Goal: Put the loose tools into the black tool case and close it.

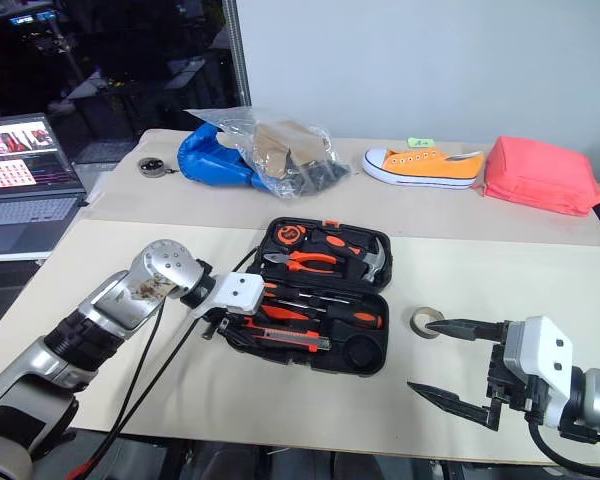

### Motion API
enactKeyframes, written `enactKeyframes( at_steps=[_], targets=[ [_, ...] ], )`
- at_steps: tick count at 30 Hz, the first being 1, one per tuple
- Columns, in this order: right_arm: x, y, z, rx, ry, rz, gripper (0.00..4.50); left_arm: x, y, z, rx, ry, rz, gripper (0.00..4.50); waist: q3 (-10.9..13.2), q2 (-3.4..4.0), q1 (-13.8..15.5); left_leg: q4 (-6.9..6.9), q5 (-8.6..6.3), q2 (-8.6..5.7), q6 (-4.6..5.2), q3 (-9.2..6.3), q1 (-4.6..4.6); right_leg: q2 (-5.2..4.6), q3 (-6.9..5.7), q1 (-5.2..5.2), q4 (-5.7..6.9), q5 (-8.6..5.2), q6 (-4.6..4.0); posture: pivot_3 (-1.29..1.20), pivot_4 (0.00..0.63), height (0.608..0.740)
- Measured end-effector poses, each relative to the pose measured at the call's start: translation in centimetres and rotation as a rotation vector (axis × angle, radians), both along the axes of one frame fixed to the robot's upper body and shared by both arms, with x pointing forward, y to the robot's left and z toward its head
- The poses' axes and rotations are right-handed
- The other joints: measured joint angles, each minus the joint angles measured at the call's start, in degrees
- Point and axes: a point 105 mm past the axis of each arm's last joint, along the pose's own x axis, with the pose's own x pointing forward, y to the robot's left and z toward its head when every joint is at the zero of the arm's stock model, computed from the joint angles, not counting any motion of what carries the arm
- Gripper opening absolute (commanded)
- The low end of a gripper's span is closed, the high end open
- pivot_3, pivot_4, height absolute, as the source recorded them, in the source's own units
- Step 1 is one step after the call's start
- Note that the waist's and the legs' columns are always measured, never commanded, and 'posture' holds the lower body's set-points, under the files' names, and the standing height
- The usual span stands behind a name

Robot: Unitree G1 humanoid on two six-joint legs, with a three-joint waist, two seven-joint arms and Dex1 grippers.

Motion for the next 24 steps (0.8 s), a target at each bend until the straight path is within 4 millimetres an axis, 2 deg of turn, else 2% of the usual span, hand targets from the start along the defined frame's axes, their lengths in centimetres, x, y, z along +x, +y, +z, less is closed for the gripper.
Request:
enactKeyframes(
  at_steps=[11,12,13,18,21,24],
  targets=[
    [0.1,0.1,0.0,0.005,0.005,-0.011,4.5,-0.6,-0.8,-0.1,0.001,0.033,-0.014,1.7,0.0,0.03,-0.1,0.0,-0.01,0.0,0.01,-0.01,-0.06,-0.01,0.01,-0.01,-0.02,0.0,-0.01,0.0,0.15,0.74],
    [0.1,0.1,0.0,0.005,0.004,-0.011,4.5,-0.6,-0.9,-0.1,-0.003,0.033,-0.014,2.7,0.0,0.03,-0.1,0.0,-0.01,-0.01,0.01,-0.01,-0.06,-0.01,0.01,-0.01,-0.02,0.0,-0.01,0.0,0.15,0.74],
    [0.1,0.1,0.1,0.005,0.001,-0.009,4.5,-0.6,-1.1,-0.1,-0.01,0.032,-0.014,2.87,0.0,0.02,-0.1,0.0,-0.01,-0.01,0.01,-0.01,-0.06,-0.01,0.01,0.0,-0.02,0.0,-0.01,0.0,0.15,0.74],
    [0.3,0.3,0.2,0.008,-0.007,-0.004,4.5,-0.5,-1.6,0.2,-0.054,0.035,-0.005,4.48,0.0,0.02,-0.2,0.0,-0.01,0.02,0.01,-0.03,-0.06,0.01,0.0,-0.02,0.0,0.0,-0.01,0.0,0.15,0.74],
    [0.2,0.3,0.2,0.007,-0.004,-0.004,4.5,-1.1,-1.5,1.9,-0.197,0.114,0.058,4.48,0.0,0.02,-0.6,0.0,-0.02,0.06,0.03,-0.03,-0.11,0.03,0.01,-0.08,0.03,0.03,-0.06,0.0,0.15,0.74],
    [0.2,0.3,0.1,0.006,-0.005,-0.004,4.5,-0.6,-0.9,4.3,-0.34,0.12,0.157,3.8,0.0,0.02,-0.3,0.02,-0.02,0.05,0.03,-0.06,-0.05,0.02,-0.01,-0.06,0.08,0.01,-0.02,0.0,0.15,0.74]
  ],
)
